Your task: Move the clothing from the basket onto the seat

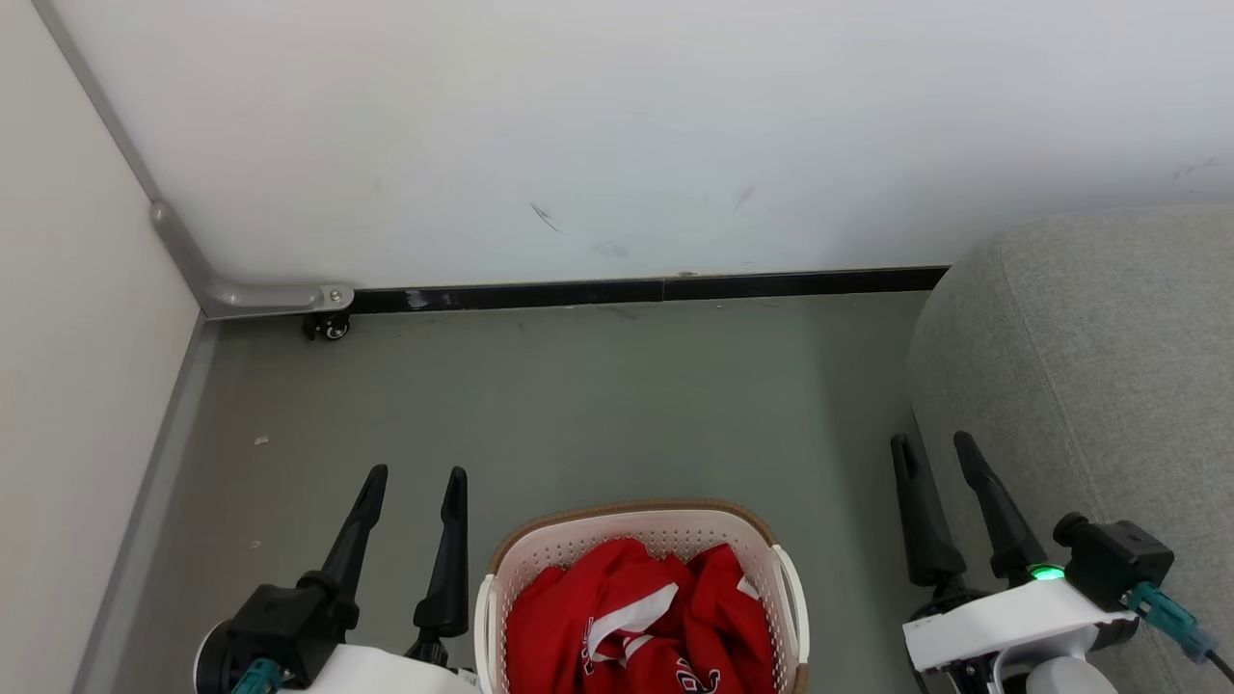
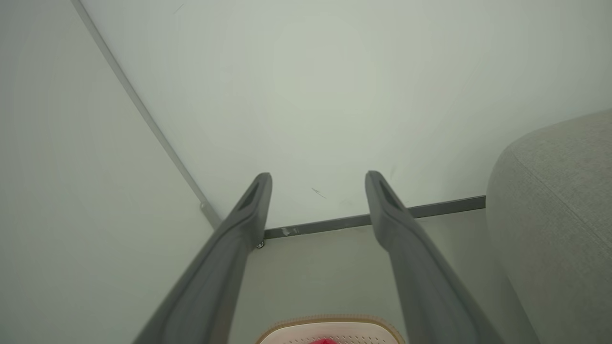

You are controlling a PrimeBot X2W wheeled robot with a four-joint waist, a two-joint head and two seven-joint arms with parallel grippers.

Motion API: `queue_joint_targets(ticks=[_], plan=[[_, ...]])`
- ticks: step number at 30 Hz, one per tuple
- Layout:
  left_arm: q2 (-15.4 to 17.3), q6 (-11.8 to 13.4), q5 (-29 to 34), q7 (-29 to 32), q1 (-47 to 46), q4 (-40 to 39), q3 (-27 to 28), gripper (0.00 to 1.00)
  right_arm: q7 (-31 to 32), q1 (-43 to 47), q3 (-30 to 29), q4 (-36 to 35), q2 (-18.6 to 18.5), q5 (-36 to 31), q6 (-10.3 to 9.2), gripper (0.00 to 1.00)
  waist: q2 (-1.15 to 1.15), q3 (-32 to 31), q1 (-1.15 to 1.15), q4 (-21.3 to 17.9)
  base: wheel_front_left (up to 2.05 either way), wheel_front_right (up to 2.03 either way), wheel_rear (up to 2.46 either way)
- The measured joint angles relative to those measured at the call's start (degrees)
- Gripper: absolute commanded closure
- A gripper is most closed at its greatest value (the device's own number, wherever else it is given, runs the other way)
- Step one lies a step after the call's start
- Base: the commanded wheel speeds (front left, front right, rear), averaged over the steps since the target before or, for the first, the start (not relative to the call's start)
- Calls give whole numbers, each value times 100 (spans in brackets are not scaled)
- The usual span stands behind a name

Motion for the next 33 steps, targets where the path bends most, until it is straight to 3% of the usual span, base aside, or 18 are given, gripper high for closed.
queue_joint_targets(ticks=[23,33], plan=[[-71,334,326,0,-21,730,-43,0,119,0,-180,422,53,-977,0,0,0,-42,0,14,0,0,0],[-115,393,390,0,-65,884,-47,0,328,19,-155,573,63,-767,0,0,0,-139,-1,11,0,0,0]])
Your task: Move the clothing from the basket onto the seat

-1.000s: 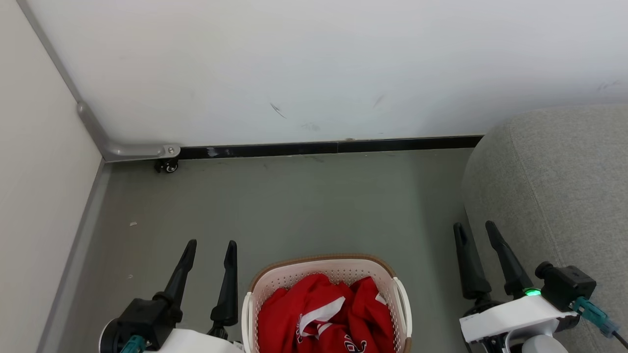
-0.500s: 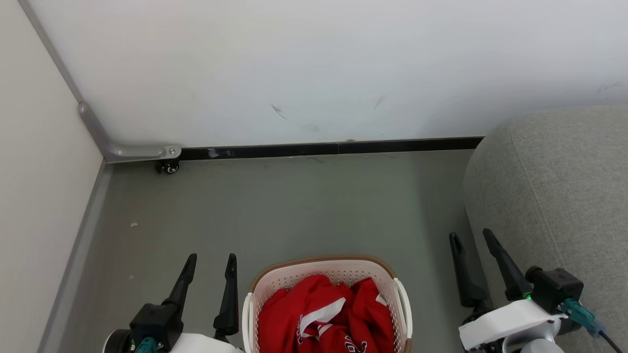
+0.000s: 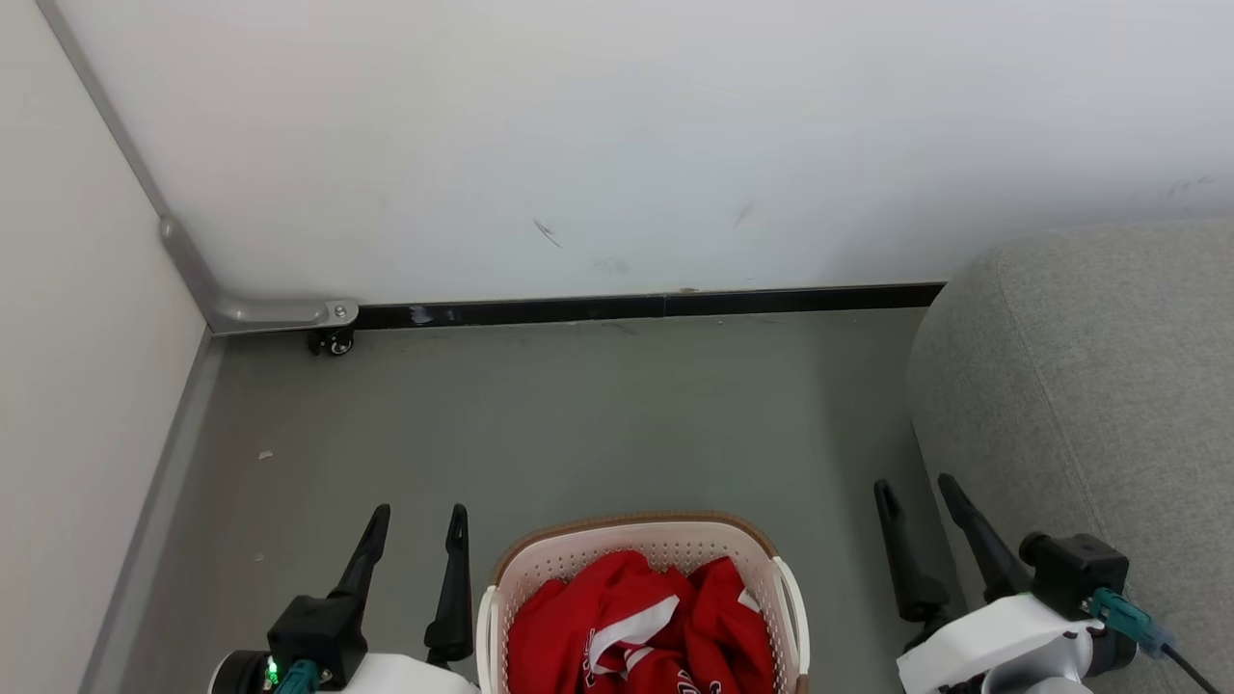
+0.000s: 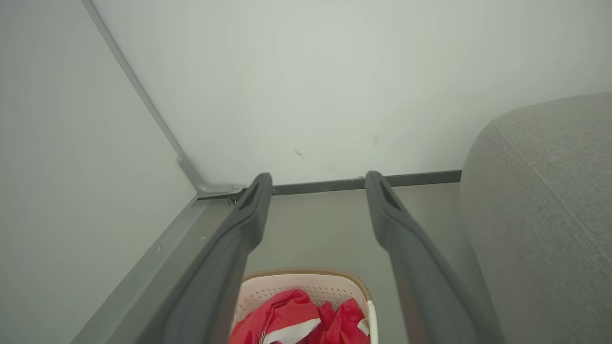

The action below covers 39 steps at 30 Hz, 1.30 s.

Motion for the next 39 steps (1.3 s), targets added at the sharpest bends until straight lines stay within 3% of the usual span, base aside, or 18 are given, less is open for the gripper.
queue_joint_targets(ticks=[39], plan=[[-46,46,32,0,-29,89,68,0,143,3,137,59,2,167,0,0,0,-29,-1,-20,0,0,0]])
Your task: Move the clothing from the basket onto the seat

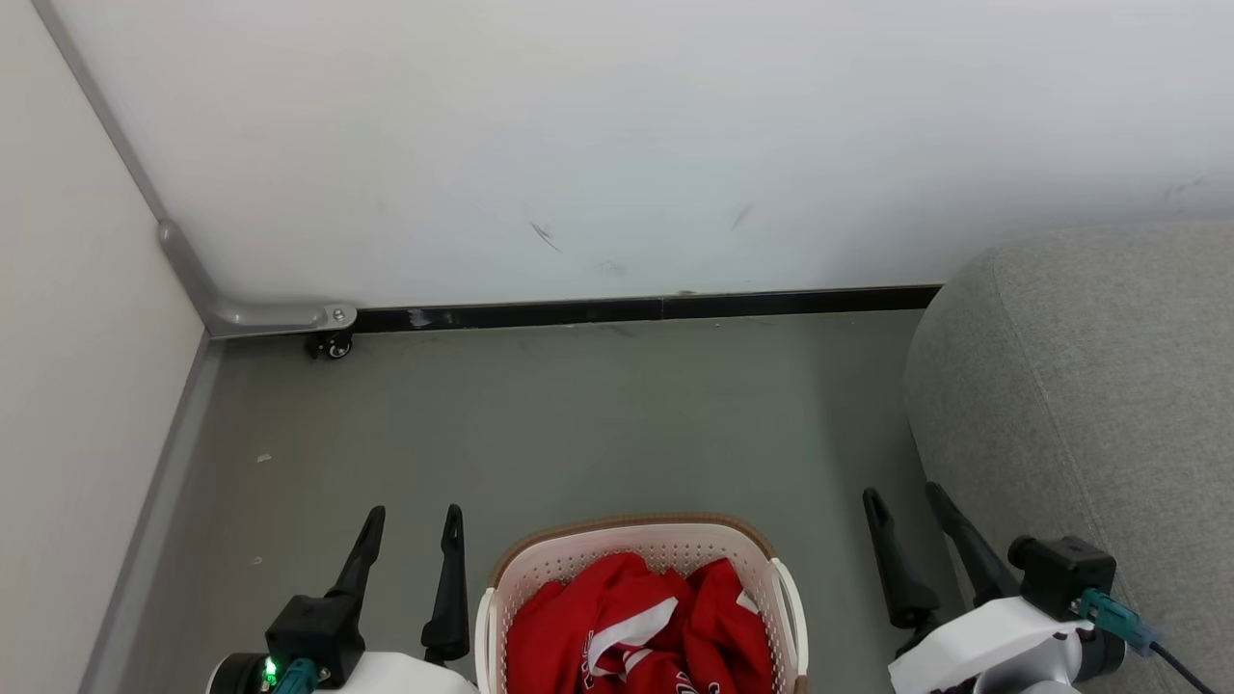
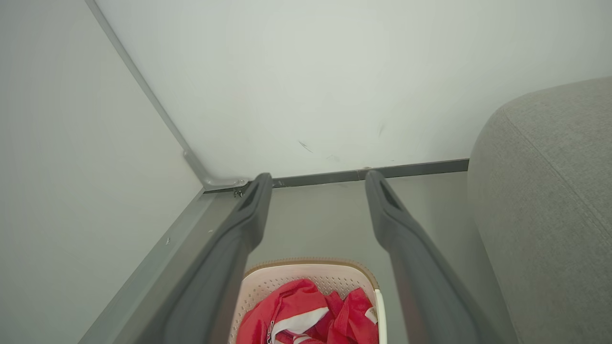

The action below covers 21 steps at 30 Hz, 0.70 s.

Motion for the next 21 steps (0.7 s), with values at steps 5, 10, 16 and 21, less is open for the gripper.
queue_joint_targets(ticks=[5,10,16,21], plan=[[-1,0,51,0,-1,0,3,0,0,0,5,-2,0,13,0,0,0,14,0,0,0,0,0],[-2,0,53,0,-1,12,9,0,-1,0,9,-3,0,13,0,0,0,38,0,-2,0,0,0],[-2,0,107,0,-1,54,19,0,-7,0,9,-14,0,13,0,0,0,85,0,-7,0,0,0],[-3,0,133,0,-2,58,16,0,-8,-1,7,-42,0,13,0,0,0,133,0,-13,0,0,0]])
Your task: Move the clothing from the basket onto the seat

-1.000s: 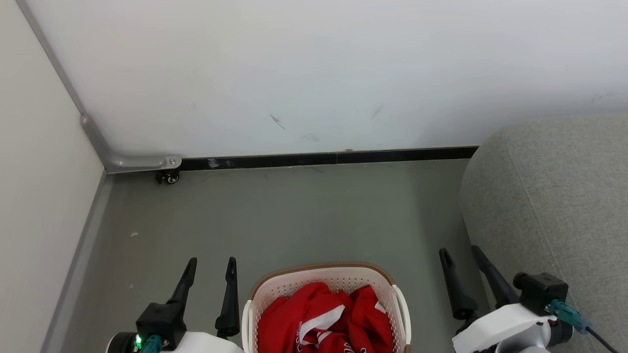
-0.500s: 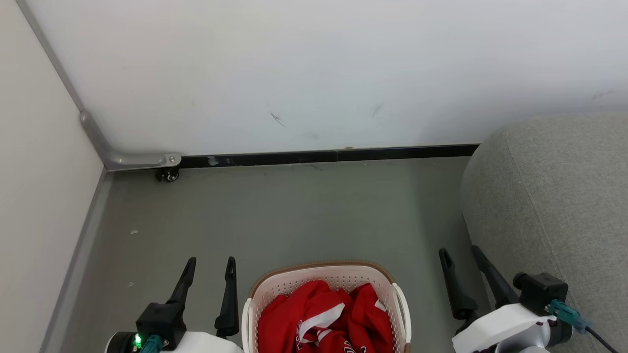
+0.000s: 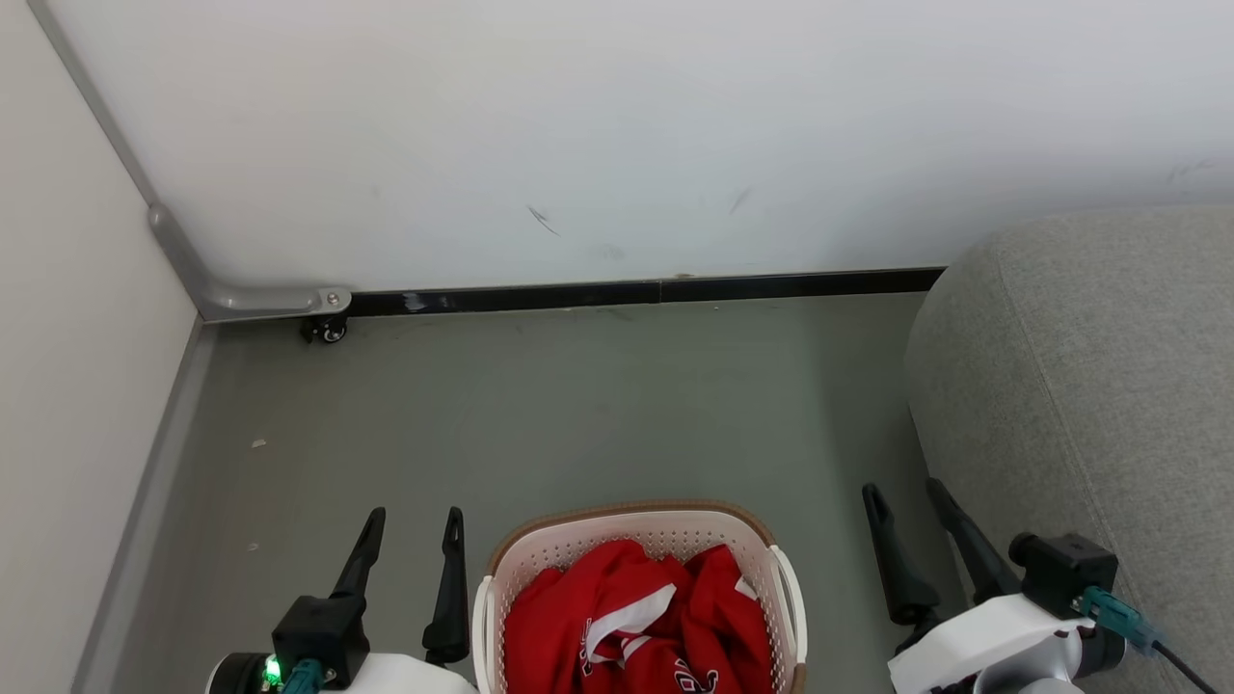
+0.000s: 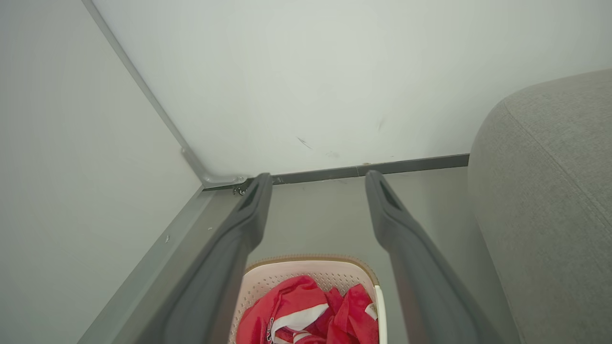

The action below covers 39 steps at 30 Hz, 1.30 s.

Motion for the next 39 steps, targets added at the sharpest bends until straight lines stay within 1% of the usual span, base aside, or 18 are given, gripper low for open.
queue_joint_targets(ticks=[8,20,28,30,35,39], plan=[[13,-21,102,0,-164,53,-67,0,-59,-5,-41,-143,1,-52,0,0,0,145,0,-37,0,0,0],[25,-165,247,0,-446,365,-243,0,-167,-20,-327,-355,10,-154,0,0,0,504,0,-166,0,0,0],[38,-168,358,0,-739,519,-253,0,-230,-149,-413,-521,14,-153,0,0,0,837,0,-293,0,0,0],[41,-214,369,0,-812,572,-256,0,-236,-203,-441,-566,15,-153,1,0,0,932,0,-330,0,0,0],[44,-218,502,0,-1049,710,-349,0,-260,-266,-510,-679,14,-152,1,0,0,1220,0,-451,0,0,0],[49,-267,579,0,-1195,823,-400,0,-302,-324,-532,-721,16,-152,0,0,0,1410,0,-537,0,0,0]])
